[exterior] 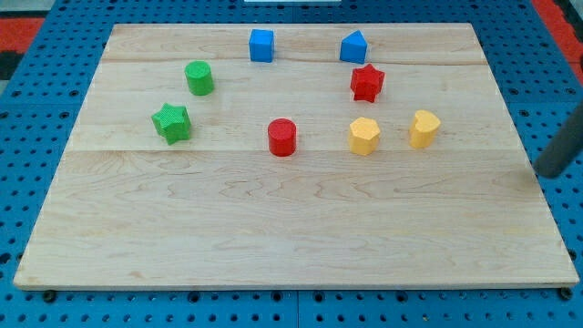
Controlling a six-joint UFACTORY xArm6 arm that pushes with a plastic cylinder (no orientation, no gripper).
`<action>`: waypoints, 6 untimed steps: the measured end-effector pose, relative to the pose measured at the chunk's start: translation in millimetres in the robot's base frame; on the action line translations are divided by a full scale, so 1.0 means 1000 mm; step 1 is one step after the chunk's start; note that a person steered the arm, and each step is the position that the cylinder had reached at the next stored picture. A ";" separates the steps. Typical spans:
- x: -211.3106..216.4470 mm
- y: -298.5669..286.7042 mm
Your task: Place the yellow heart below the yellow hexagon
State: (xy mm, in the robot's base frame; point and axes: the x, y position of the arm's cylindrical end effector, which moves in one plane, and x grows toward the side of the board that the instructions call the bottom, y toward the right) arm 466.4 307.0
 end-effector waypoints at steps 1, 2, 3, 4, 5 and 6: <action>-0.062 -0.014; -0.084 -0.087; -0.074 -0.148; -0.040 -0.158; 0.000 -0.159; 0.031 -0.152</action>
